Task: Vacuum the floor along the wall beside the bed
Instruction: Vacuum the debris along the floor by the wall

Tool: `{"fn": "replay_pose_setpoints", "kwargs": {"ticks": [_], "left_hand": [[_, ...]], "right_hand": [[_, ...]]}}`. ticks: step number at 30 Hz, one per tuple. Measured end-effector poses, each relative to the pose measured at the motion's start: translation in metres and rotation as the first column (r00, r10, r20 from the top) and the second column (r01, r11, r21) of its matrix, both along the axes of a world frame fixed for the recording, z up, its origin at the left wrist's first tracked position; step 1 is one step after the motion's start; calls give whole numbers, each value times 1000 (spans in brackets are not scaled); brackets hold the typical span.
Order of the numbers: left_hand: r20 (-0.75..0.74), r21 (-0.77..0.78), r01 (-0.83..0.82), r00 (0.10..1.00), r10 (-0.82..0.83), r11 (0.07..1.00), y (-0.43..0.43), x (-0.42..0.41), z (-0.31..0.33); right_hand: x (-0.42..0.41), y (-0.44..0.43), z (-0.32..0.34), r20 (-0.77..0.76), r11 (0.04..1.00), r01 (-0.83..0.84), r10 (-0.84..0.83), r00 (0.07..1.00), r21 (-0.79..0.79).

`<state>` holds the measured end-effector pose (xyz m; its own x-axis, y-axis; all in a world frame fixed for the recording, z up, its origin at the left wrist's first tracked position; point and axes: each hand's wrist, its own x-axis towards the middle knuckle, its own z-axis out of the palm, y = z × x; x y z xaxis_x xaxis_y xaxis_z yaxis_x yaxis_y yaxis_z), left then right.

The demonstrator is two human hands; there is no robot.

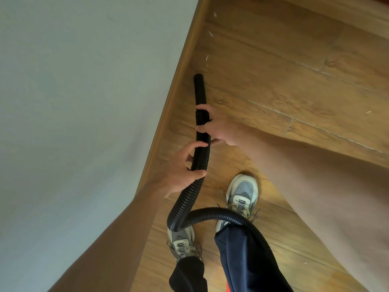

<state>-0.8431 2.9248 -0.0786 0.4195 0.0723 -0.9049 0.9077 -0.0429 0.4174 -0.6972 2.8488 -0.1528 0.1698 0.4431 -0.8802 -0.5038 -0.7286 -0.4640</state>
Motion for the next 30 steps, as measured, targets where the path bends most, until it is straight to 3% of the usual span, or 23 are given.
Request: {"fn": "replay_pose_setpoints", "kwargs": {"ticks": [12,30], "left_hand": [[-2,-30,42,999,-43,999,-9,30,8],[-46,-123,-79,996,74,989,18,19,9]], "right_hand": [[28,-29,3,-150,992,126,-124,981,4],[0,-15,7,-100,925,379,-377,921,9]]}}
